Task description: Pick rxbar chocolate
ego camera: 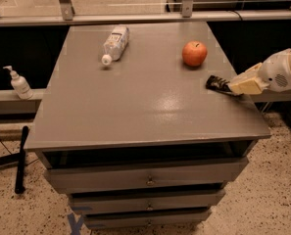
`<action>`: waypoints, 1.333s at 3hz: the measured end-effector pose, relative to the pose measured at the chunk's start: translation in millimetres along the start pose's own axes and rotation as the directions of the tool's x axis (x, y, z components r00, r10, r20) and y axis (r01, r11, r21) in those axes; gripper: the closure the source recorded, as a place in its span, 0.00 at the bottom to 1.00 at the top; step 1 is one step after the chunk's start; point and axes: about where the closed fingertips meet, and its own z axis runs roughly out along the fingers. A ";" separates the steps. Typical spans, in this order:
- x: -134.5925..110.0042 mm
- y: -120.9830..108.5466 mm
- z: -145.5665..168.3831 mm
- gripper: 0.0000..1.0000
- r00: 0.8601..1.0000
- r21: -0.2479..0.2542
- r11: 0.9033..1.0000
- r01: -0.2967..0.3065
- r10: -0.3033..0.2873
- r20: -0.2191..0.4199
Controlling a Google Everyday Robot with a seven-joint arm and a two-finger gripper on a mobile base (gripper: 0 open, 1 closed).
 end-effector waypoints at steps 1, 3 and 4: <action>-10.9 4.5 -1.4 1.00 1.000 -0.015 1.000 0.009 -0.009 0.028; -68.4 24.0 -9.5 1.00 0.983 -0.083 0.995 0.060 -0.045 0.178; -106.6 30.4 -34.1 1.00 0.961 -0.080 0.990 0.113 -0.088 0.261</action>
Offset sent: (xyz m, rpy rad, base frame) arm -0.0029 0.0535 0.0457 0.1612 -0.0499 0.1202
